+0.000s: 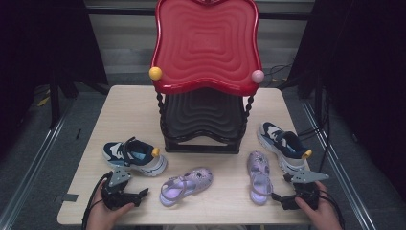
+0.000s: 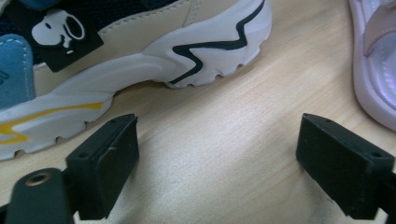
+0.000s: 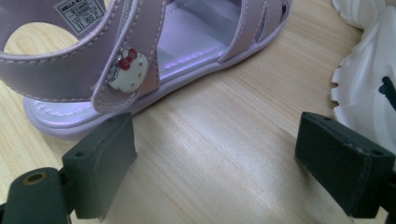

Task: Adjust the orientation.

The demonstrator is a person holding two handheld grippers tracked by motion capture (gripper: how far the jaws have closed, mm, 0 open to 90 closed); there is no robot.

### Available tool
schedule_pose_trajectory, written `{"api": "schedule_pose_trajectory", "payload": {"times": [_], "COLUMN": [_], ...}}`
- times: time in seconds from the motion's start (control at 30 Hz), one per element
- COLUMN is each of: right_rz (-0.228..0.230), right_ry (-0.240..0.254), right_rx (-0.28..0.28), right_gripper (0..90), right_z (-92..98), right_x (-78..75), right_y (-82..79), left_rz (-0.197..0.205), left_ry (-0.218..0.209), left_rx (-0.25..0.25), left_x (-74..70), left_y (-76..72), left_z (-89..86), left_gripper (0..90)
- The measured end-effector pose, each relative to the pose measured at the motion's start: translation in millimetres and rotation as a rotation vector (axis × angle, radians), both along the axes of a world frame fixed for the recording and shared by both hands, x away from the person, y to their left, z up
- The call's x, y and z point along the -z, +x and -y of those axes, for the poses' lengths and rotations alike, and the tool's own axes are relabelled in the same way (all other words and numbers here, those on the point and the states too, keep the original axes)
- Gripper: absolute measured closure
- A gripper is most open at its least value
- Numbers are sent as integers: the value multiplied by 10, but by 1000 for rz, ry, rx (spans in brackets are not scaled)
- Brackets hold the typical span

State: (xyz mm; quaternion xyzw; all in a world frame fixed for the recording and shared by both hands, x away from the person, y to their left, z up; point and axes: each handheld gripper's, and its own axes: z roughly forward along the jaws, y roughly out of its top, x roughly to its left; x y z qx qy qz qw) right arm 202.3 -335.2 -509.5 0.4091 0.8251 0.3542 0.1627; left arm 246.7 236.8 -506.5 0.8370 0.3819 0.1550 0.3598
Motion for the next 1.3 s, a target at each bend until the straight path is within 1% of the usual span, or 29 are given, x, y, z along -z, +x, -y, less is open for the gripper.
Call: {"api": "schedule_pose_trajectory", "payload": {"times": [0.13, 0.17, 0.2, 0.23, 0.27, 0.3, 0.33, 0.37, 0.4, 0.43, 0.5, 0.53, 0.57, 0.6, 0.63, 0.67, 0.7, 0.73, 0.77, 0.8, 0.9, 0.93, 0.97, 1.0, 1.03, 1.13, 1.2, 1.3], "right_rz": [-1, 0, -2, 0, -1, -3, -2, -2, -4, -4, -4, -4, -4, -4, -4, -3, -2, -2, -3, -3, -4, -3, -3, -3, -3, -3, -3, -1], "right_ry": [0, 0, 1, 1, 5, 5, 2, 2, 5, 5, 5, 5, 5, 5, 5, 5, 5, 5, 7, 8, 8, 7, 7, 8, 7, 7, 7, 7], "right_rx": [1, 0, 1, 0, -4, -3, -3, -3, -9, -10, -11, -10, -10, -10, -10, -10, -10, -9, -9, -9, -10, -10, -10, -9, -9, -8, -7, -7], "right_gripper": [115, 115, 115, 114, 114, 113, 113, 113, 114, 114, 114, 114, 114, 114, 114, 114, 114, 114, 115, 114, 114, 114, 114, 114, 114, 114, 115, 114], "right_z": [0, 0, 0, -1, -1, -3, -4, -4, -1, 1, 0, 0, 0, -1, -1, 0, 1, 1, 1, 1, 1, 2, 2, 1, 1, 1, 1, 1], "right_x": [-1, 0, -1, 0, 2, 1, 0, 0, 0, 0, 1, 0, 1, 0, 0, 0, 1, 0, 1, 1, 1, 1, 1, 1, 1, 1, 1, 2], "right_y": [0, 1, 0, 3, 7, 10, 14, 14, 24, 26, 25, 25, 24, 24, 23, 22, 20, 15, 12, 11, 11, 11, 11, 11, 11, 8, 6, 5], "left_rz": [5, 10, 11, 10, 13, 17, 9, 9, 8, 9, -11, -11, -25, -19, -19, -25, -33, -33, -37, -49, -61, -61, -66, -64, -65, -67, -67, -69], "left_ry": [-2, -9, -13, -11, -14, -24, -42, -42, -60, -56, -50, -50, -25, -11, -11, 3, -10, -10, -10, -14, -28, -18, -15, -22, -9, -12, -34, -29], "left_rx": [-1, -3, 0, 6, 10, 18, 27, 27, 51, 60, 82, 82, 127, 143, 143, 152, 155, 164, 182, 202, 264, 288, 299, 308, 323, 344, 343, 350], "left_x": [-2, -6, -10, -28, -51, -73, -90, -90, -115, -119, -102, -102, -82, -71, -71, -86, -83, -82, -88, -94, -93, -98, -100, -97, -103, -98, -84, -88], "left_y": [-17, -36, -47, -58, -69, -77, -85, -85, -91, -85, -89, -89, -88, -93, -93, -87, -89, -89, -86, -93, -149, -168, -189, -200, -206, -211, -210, -199], "left_z": [4, 14, 22, 30, 43, 62, 84, 84, 144, 183, 282, 282, 372, 414, 414, 446, 456, 463, 480, 518, 689, 750, 813, 869, 913, 1002, 1027, 1027], "left_gripper": [173, 196, 227, 281, 355, 372, 383, 428, 471, 488, 501, 510, 510, 510, 513, 524, 529, 528, 529, 539, 518, 512, 502, 492, 483, 445, 427, 416]}}
